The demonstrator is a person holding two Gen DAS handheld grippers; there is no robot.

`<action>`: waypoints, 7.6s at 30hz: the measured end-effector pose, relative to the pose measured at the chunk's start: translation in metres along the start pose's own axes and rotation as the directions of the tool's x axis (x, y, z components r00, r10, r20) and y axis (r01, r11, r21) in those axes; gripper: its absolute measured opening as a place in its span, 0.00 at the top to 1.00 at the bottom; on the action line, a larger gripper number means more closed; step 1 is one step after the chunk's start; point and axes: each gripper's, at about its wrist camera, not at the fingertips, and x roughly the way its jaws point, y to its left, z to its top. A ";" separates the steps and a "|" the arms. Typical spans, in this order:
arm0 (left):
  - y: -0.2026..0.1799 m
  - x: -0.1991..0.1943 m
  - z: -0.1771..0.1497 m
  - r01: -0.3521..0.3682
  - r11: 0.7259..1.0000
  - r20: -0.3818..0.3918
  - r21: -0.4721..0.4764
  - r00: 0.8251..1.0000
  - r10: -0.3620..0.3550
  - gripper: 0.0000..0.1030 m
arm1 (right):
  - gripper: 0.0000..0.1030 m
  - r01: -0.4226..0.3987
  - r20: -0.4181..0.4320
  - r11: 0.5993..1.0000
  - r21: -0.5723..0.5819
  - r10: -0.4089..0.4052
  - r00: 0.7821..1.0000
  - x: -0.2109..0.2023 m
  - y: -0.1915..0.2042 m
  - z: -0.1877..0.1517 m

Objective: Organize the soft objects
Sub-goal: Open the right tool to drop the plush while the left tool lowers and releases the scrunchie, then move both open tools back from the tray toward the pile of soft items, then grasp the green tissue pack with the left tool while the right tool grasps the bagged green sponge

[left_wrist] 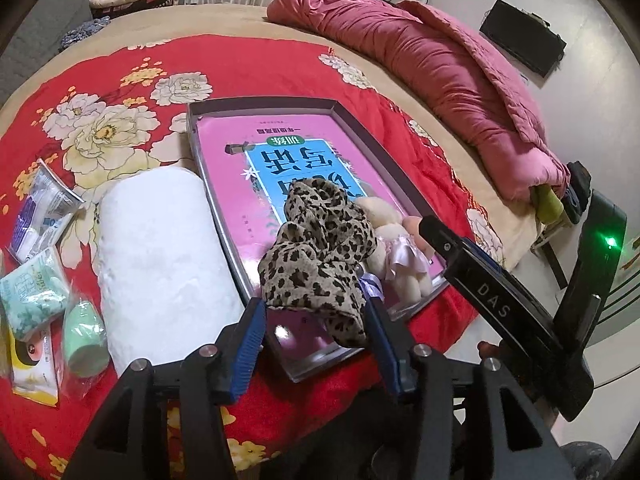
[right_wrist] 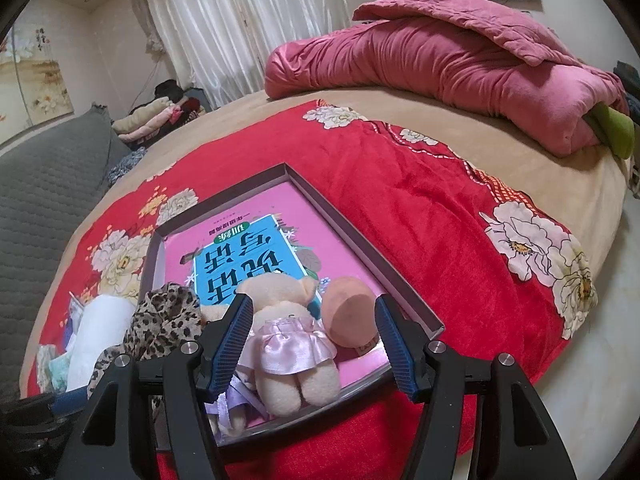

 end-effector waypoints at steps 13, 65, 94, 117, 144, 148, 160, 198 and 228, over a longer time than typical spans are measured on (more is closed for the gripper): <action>-0.011 0.008 -0.009 0.056 0.998 -0.065 -0.004 0.996 -0.056 0.45 | 0.37 -0.004 -0.004 1.000 0.014 0.004 1.000 0.001 -0.002 0.000; 0.010 -0.077 -0.040 -0.027 1.000 0.104 -0.010 0.994 0.027 0.43 | 0.25 0.059 0.239 0.985 -0.161 -0.019 0.971 -0.101 0.056 -0.005; 0.062 -0.144 -0.060 -0.025 0.993 0.225 -0.115 0.973 0.050 0.43 | 0.25 -0.034 0.255 0.930 -0.367 0.136 0.957 -0.158 0.145 -0.027; 0.136 -0.150 -0.077 -0.036 0.964 0.225 -0.264 0.969 0.098 0.43 | 0.25 -0.120 0.157 0.847 -0.518 0.231 0.960 -0.151 0.202 -0.055; 0.243 -0.136 -0.088 -0.063 0.878 0.168 -0.475 0.972 0.161 0.43 | 0.25 -0.159 0.032 0.739 -0.655 0.238 0.971 -0.111 0.242 -0.085; 0.261 -0.133 -0.083 -0.055 0.852 0.176 -0.520 0.970 0.170 0.43 | 0.25 -0.164 0.026 0.725 -0.669 0.244 0.970 -0.107 0.247 -0.089; 0.321 -0.106 -0.069 0.045 0.771 0.205 -0.636 0.972 0.113 0.43 | 0.25 -0.246 -0.061 0.693 -0.678 0.280 0.958 -0.091 0.267 -0.107; 0.349 -0.060 -0.046 0.142 0.764 0.205 -0.629 0.979 -0.013 0.43 | 0.25 -0.284 -0.302 0.148 -0.947 -0.112 0.947 0.025 0.336 -0.149; 0.347 -0.063 -0.048 0.138 0.790 0.210 -0.598 0.978 -0.011 0.44 | 0.54 -0.365 -0.361 0.451 -0.815 0.098 0.928 0.020 0.304 -0.117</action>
